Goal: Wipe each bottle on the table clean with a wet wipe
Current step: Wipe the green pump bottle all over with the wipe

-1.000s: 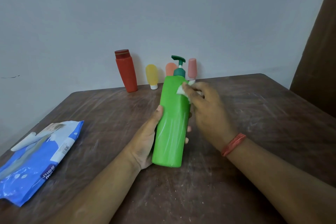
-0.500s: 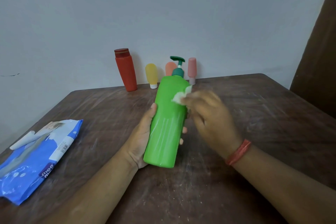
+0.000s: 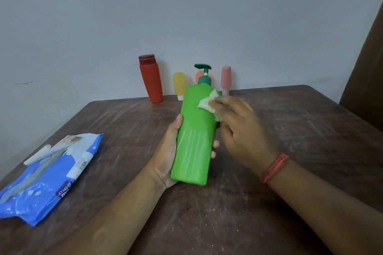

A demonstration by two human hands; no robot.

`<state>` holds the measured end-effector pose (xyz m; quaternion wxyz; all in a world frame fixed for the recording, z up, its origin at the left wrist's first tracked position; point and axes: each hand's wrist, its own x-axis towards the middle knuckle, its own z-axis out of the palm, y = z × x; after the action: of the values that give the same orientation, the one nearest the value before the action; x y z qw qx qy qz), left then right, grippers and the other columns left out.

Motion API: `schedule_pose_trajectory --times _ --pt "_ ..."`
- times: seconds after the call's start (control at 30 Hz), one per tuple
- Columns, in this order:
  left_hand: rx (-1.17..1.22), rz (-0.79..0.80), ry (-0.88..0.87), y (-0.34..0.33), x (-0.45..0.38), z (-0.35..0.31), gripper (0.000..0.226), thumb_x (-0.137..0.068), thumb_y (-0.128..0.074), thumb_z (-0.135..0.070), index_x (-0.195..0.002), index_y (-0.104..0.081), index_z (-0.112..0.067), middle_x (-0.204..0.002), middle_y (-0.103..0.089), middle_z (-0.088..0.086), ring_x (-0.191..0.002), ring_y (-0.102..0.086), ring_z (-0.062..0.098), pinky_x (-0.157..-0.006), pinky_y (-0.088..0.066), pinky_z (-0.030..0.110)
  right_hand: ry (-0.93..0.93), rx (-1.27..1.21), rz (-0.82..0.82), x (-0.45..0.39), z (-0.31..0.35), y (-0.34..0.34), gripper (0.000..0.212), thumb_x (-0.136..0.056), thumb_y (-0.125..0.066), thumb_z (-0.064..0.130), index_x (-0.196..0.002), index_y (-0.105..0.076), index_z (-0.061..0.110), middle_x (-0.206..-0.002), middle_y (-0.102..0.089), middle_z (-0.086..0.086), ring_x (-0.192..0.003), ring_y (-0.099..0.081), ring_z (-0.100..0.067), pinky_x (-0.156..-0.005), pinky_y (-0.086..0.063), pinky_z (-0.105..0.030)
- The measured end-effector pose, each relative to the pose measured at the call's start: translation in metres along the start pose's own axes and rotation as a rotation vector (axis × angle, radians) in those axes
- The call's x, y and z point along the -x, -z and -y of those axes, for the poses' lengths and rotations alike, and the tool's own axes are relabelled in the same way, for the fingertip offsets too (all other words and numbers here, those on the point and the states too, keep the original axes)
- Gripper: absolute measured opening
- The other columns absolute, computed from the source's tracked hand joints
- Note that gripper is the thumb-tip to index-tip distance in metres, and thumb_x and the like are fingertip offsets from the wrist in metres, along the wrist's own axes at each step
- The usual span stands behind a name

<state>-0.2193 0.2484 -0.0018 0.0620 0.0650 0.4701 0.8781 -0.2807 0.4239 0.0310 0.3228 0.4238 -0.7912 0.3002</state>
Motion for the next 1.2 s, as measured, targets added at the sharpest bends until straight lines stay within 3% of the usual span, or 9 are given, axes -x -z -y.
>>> schedule_pose_trajectory --times 0.17,0.3,0.5,0.63,0.7,0.8,0.93,1.1,1.2 --pt "0.013 0.016 0.005 0.004 0.002 -0.004 0.065 -0.098 -0.042 -0.062 -0.126 -0.071 -0.011 -0.108 -0.072 0.019 -0.088 -0.071 0.027 -0.076 -0.061 0.040 0.143 -0.065 0.051 0.014 0.003 -0.001 0.037 -0.089 -0.045 0.006 -0.118 -0.068 0.005 -0.117 -0.063 -0.005 -0.111 -0.056 -0.023 -0.100 -0.044 -0.028" --pt "-0.099 0.049 0.104 0.003 0.001 -0.001 0.071 -0.091 -0.048 -0.067 -0.129 -0.069 -0.010 -0.116 -0.070 0.022 -0.091 -0.071 0.032 -0.079 -0.059 0.042 -0.129 -0.075 -0.082 -0.003 -0.011 0.001 0.042 -0.091 -0.054 -0.006 -0.132 -0.059 0.001 -0.130 -0.056 -0.011 -0.120 -0.053 -0.029 -0.107 -0.041 -0.040" --pt "-0.040 0.032 0.047 0.005 0.001 -0.004 0.064 -0.094 -0.049 -0.063 -0.127 -0.070 -0.012 -0.113 -0.071 0.018 -0.090 -0.070 0.030 -0.076 -0.059 0.042 0.066 -0.036 -0.002 0.012 -0.005 0.000 0.038 -0.090 -0.048 0.006 -0.123 -0.066 0.006 -0.125 -0.060 -0.007 -0.116 -0.054 -0.022 -0.105 -0.040 -0.026" --pt "-0.093 0.033 0.071 0.003 0.001 -0.001 0.069 -0.093 -0.047 -0.064 -0.129 -0.069 -0.010 -0.119 -0.070 0.021 -0.092 -0.071 0.032 -0.076 -0.060 0.042 -0.159 -0.107 -0.084 -0.003 -0.008 -0.002 0.039 -0.095 -0.052 0.004 -0.135 -0.056 0.004 -0.135 -0.053 -0.007 -0.125 -0.050 -0.022 -0.108 -0.041 -0.039" --pt "-0.075 0.035 0.058 0.004 0.002 0.000 0.066 -0.095 -0.045 -0.063 -0.128 -0.070 -0.011 -0.115 -0.071 0.019 -0.092 -0.071 0.030 -0.076 -0.060 0.042 -0.083 -0.064 -0.048 0.005 -0.003 -0.002 0.039 -0.095 -0.051 0.008 -0.133 -0.059 0.007 -0.134 -0.055 -0.005 -0.126 -0.050 -0.021 -0.108 -0.041 -0.037" --pt "-0.012 -0.013 0.008 0.006 0.001 -0.003 0.063 -0.099 -0.041 -0.062 -0.123 -0.072 -0.012 -0.108 -0.072 0.018 -0.088 -0.070 0.027 -0.076 -0.060 0.041 0.134 -0.021 0.091 0.016 0.002 -0.003 0.038 -0.092 -0.049 0.012 -0.126 -0.064 0.010 -0.128 -0.060 -0.002 -0.122 -0.052 -0.020 -0.105 -0.043 -0.033" --pt "0.012 -0.027 -0.010 0.006 -0.002 -0.002 0.069 -0.101 -0.035 -0.062 -0.124 -0.072 -0.009 -0.114 -0.071 0.018 -0.089 -0.070 0.029 -0.077 -0.060 0.039 -0.001 -0.015 0.021 -0.002 -0.002 -0.002 0.038 -0.090 -0.054 0.003 -0.127 -0.064 0.005 -0.127 -0.061 -0.008 -0.119 -0.054 -0.026 -0.102 -0.046 -0.042" --pt "0.056 -0.167 -0.093 0.016 -0.004 -0.003 0.064 -0.101 -0.037 -0.059 -0.111 -0.079 -0.013 -0.105 -0.075 0.015 -0.083 -0.074 0.023 -0.070 -0.061 0.035 0.228 -0.092 0.160 0.016 0.014 -0.004 0.036 -0.089 -0.054 0.006 -0.123 -0.067 0.008 -0.119 -0.063 -0.005 -0.110 -0.057 -0.021 -0.101 -0.045 -0.028" --pt "0.023 -0.216 -0.094 0.014 -0.007 -0.001 0.062 -0.099 -0.041 -0.061 -0.103 -0.081 -0.013 -0.094 -0.075 0.015 -0.074 -0.073 0.023 -0.064 -0.061 0.035 0.045 -0.109 0.093 0.001 0.012 -0.006 0.037 -0.091 -0.055 0.001 -0.127 -0.064 0.004 -0.123 -0.060 -0.009 -0.115 -0.055 -0.022 -0.103 -0.045 -0.036"
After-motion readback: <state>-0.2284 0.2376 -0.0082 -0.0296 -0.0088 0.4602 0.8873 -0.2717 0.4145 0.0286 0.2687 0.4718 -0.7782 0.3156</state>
